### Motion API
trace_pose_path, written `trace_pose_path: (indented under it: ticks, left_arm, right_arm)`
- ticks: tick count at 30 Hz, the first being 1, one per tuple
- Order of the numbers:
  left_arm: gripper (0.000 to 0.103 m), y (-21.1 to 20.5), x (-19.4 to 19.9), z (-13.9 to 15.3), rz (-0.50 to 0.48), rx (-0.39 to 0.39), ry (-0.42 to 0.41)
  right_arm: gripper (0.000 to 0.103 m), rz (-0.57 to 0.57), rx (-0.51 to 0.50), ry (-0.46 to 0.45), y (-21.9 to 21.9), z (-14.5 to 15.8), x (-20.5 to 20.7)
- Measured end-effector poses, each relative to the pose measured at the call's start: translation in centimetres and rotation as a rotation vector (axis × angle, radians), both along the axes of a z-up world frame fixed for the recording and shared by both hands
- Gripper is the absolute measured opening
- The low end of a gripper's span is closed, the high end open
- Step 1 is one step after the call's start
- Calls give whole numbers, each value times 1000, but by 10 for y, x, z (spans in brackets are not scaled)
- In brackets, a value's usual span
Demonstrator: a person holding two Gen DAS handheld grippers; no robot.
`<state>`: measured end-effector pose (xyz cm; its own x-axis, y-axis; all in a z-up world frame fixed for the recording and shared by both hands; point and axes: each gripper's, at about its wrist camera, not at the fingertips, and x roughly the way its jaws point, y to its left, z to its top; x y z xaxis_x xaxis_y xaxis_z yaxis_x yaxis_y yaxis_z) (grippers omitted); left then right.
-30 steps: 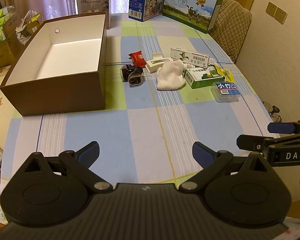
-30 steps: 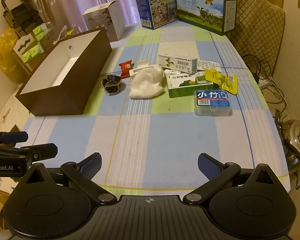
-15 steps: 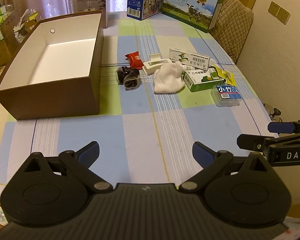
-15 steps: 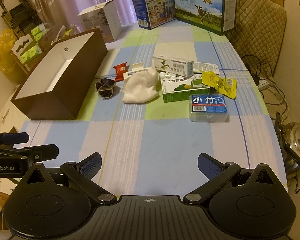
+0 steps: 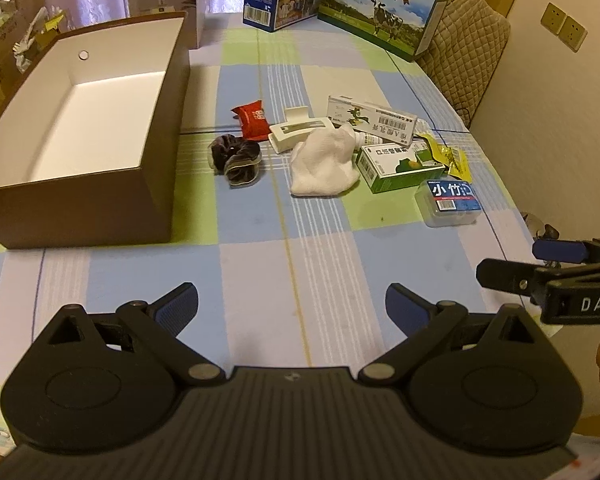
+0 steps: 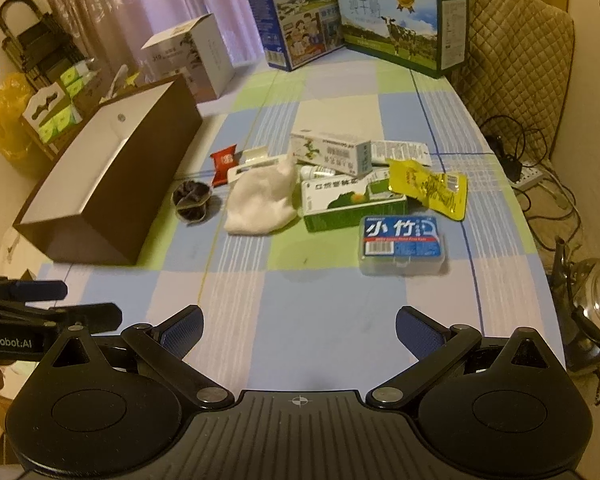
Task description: Organize objects
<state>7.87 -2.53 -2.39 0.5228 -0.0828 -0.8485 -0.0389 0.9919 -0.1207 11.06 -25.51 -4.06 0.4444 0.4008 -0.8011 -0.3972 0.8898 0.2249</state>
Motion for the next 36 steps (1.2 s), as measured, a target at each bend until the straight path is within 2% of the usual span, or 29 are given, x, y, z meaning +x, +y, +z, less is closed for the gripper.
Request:
trace_pose_path:
  ticks: [6, 7, 9, 15, 19, 26, 31, 36]
  left_arm:
    - [99, -4, 22, -9, -3, -5, 12]
    - [99, -5, 25, -11, -1, -3, 13]
    - [99, -5, 32, -13, 5, -3, 12]
    - [99, -3, 51, -24, 32, 6, 29]
    - [99, 1, 60, -34, 60, 0, 49]
    - [99, 4, 74, -45, 99, 19, 83]
    - [99, 5, 78, -49, 117, 25, 98]
    - [99, 5, 81, -54, 126, 23, 110]
  right_arm:
    - [99, -7, 21, -35, -21, -7, 25]
    - [96, -5, 22, -42, -25, -9, 29]
    - [83, 8, 35, -53, -32, -14, 39]
    - [61, 21, 97, -42, -52, -34, 77]
    - [59, 52, 119, -41, -58, -46, 105]
    - [59, 96, 83, -14, -54, -72, 145]
    - [59, 117, 103, -5, -57, -83, 154]
    - [59, 162, 90, 48, -58, -88, 152]
